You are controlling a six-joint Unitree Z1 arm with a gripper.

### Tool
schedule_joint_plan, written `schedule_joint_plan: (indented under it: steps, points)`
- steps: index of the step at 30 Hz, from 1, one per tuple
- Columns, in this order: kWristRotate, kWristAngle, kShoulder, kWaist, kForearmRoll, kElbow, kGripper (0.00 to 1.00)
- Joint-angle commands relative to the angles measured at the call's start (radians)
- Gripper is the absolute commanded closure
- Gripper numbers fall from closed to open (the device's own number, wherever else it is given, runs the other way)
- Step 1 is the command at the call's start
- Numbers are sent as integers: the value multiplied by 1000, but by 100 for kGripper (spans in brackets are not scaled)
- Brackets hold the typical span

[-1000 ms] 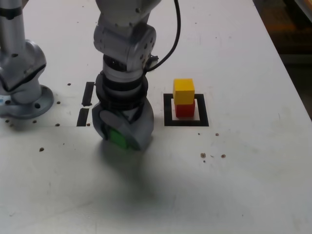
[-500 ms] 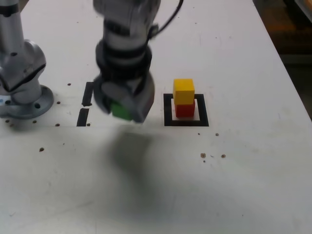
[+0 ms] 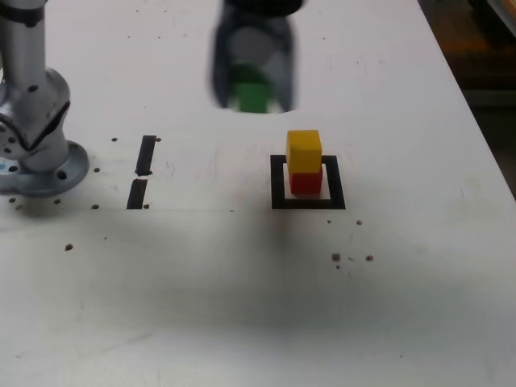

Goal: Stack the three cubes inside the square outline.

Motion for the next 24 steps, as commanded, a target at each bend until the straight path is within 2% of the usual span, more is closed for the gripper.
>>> schedule_joint_plan:
  steps: [1,14,24]
  points:
    - [4,-3,17,14,11,-34,73]
    - [-11,-19,76,35,-7,-11,73]
    - [-15,-17,130,58,-27,-16,73]
